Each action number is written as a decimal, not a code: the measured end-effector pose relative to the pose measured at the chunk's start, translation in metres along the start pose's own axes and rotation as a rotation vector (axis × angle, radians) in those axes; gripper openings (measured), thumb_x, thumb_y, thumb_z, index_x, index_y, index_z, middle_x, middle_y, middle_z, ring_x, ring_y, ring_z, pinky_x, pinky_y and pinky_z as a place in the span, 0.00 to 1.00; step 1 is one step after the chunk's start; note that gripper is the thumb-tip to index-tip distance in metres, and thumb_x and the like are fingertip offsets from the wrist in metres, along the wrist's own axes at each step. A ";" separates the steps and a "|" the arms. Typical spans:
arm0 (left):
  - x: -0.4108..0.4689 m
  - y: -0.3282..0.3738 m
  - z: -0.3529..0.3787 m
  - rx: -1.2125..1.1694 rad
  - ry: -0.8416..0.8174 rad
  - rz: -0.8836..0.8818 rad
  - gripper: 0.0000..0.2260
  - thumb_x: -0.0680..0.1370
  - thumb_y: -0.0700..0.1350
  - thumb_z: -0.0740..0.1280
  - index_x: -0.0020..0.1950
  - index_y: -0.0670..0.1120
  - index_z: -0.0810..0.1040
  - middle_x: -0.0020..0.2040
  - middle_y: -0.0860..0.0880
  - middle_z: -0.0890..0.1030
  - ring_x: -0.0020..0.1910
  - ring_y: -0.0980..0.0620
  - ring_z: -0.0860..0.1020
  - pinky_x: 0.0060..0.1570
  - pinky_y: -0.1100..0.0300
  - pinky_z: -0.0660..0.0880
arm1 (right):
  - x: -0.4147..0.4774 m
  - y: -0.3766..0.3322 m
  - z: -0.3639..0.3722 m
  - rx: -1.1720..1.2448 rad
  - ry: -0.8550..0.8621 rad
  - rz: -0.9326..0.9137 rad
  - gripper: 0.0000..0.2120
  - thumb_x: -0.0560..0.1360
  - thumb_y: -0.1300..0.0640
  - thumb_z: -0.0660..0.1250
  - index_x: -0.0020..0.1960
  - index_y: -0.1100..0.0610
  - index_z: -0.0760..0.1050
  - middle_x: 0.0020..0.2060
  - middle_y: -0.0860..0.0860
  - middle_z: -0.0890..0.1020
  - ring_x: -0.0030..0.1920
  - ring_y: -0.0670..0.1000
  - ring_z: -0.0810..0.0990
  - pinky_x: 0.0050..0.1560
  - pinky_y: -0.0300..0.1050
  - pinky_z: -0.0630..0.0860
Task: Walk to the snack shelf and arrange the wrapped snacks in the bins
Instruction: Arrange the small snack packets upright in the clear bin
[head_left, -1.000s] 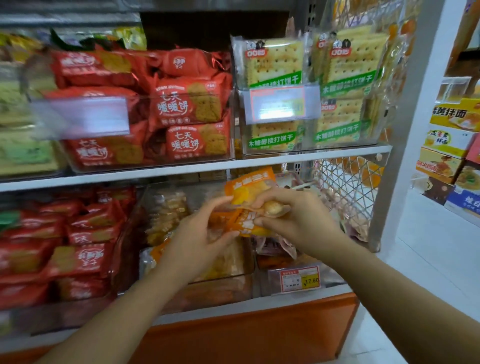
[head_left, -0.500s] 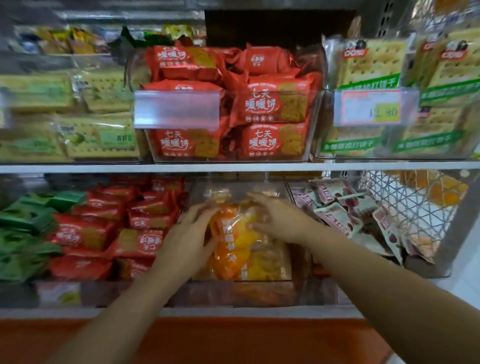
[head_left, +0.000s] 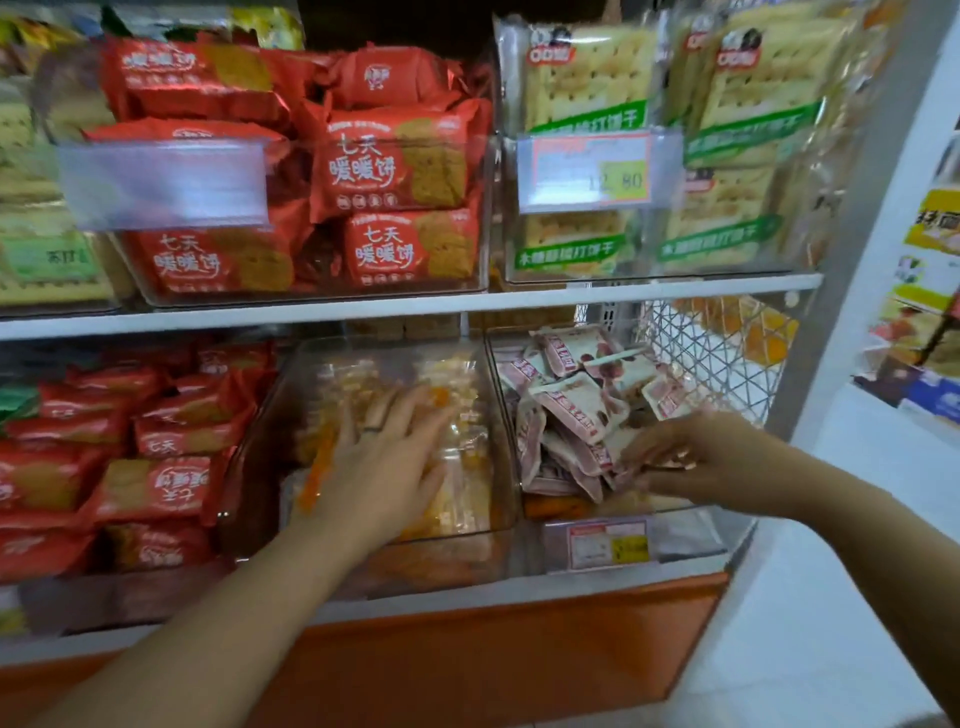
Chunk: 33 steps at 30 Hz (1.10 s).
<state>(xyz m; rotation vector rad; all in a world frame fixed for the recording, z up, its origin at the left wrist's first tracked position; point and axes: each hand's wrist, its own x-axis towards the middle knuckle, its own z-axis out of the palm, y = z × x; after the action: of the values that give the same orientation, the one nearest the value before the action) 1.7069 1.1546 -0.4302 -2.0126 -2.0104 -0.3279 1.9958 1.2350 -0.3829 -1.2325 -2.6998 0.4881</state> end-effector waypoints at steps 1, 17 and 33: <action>0.003 0.008 0.002 -0.015 -0.027 -0.007 0.27 0.78 0.55 0.61 0.75 0.59 0.56 0.76 0.51 0.56 0.75 0.46 0.53 0.71 0.36 0.46 | -0.002 0.004 0.004 -0.011 -0.039 -0.006 0.10 0.73 0.48 0.68 0.54 0.46 0.79 0.48 0.39 0.81 0.46 0.39 0.79 0.48 0.35 0.76; 0.013 0.062 -0.016 -0.449 -0.003 0.210 0.19 0.78 0.55 0.52 0.69 0.61 0.66 0.68 0.62 0.66 0.68 0.62 0.61 0.75 0.50 0.45 | -0.013 0.012 0.005 -0.091 0.302 -0.047 0.10 0.77 0.52 0.64 0.54 0.53 0.80 0.41 0.46 0.82 0.40 0.47 0.78 0.39 0.37 0.71; 0.033 0.089 -0.040 -0.569 0.008 0.152 0.20 0.73 0.58 0.69 0.63 0.58 0.69 0.45 0.62 0.73 0.46 0.60 0.77 0.44 0.66 0.75 | -0.013 -0.016 -0.006 0.088 0.714 -0.280 0.13 0.76 0.50 0.60 0.46 0.57 0.79 0.37 0.46 0.79 0.38 0.42 0.75 0.42 0.28 0.70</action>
<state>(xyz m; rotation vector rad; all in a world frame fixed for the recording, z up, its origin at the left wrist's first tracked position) 1.7972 1.1718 -0.3844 -2.4579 -1.8866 -0.9619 1.9942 1.2171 -0.3711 -0.7789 -2.1502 0.0926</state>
